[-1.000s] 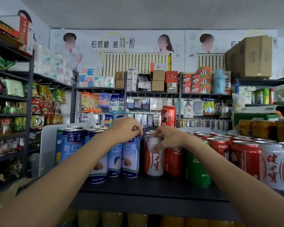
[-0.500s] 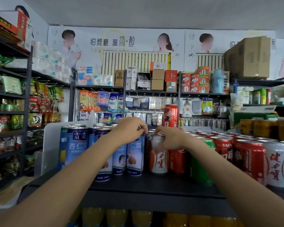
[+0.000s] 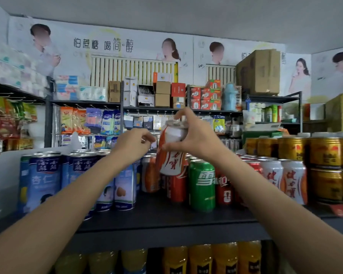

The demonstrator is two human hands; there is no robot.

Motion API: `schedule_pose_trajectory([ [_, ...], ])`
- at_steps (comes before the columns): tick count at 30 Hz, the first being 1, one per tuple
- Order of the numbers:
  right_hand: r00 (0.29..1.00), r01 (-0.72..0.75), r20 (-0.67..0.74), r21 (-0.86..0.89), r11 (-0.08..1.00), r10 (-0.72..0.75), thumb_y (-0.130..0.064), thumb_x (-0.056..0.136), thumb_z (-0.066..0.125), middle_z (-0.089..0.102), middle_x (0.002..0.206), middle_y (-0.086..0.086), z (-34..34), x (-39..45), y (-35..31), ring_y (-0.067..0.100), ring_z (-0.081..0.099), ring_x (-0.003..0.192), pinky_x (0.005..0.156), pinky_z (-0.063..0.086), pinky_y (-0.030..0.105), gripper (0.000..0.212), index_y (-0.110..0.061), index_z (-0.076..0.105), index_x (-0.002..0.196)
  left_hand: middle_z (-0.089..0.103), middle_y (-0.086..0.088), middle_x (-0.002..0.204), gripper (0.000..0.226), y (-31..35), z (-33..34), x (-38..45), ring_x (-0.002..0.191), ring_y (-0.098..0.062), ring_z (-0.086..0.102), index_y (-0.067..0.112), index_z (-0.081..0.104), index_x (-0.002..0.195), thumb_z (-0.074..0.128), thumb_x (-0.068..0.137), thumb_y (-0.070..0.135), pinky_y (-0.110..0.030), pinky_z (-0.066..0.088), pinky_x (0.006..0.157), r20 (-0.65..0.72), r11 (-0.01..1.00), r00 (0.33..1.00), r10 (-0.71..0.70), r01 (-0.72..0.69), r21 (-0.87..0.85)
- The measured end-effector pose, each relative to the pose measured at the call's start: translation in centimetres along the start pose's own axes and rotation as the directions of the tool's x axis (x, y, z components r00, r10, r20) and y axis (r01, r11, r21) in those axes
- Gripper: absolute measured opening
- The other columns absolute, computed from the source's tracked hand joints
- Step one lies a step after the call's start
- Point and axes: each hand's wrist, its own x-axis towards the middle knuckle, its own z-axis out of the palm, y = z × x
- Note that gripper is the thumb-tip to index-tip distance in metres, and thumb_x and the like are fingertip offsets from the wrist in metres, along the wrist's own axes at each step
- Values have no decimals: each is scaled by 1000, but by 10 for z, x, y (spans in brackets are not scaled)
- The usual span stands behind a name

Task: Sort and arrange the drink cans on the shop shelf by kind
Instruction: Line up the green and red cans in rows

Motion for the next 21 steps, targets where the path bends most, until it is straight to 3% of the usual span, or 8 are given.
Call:
schedule_pose_trajectory([
  [4,988,-56,-140,40,998,61,-27,63,84,57,86,-11,-66,-10,18,5,61,71,56,53,16,66,-18,41,112,67,3,103,19,43,31,7,97,-13,62,24,64,88,55,89,8,-33,50,88,73,992,994,87,-79,-102],
  [10,950,-155,-266,46,987,162,-21,66,82,57,82,-9,-139,-35,77,11,63,74,69,57,35,59,-18,42,109,62,5,99,13,110,80,32,95,-9,57,14,66,100,58,90,16,-24,43,84,194,968,965,177,-135,-214],
  [16,939,-200,-285,9,980,194,-22,65,82,57,80,-7,-176,-48,148,6,60,67,51,47,18,57,-18,46,108,64,1,108,27,152,133,57,101,-14,58,13,66,106,62,86,30,-35,45,97,338,966,922,189,-112,-235],
  [21,951,-193,-250,-16,981,183,-27,65,82,59,82,-2,-182,-48,181,10,61,68,53,50,22,55,-19,46,107,59,1,118,33,178,158,65,103,-11,54,15,61,115,59,88,34,-25,44,91,476,982,860,182,-133,-135],
])
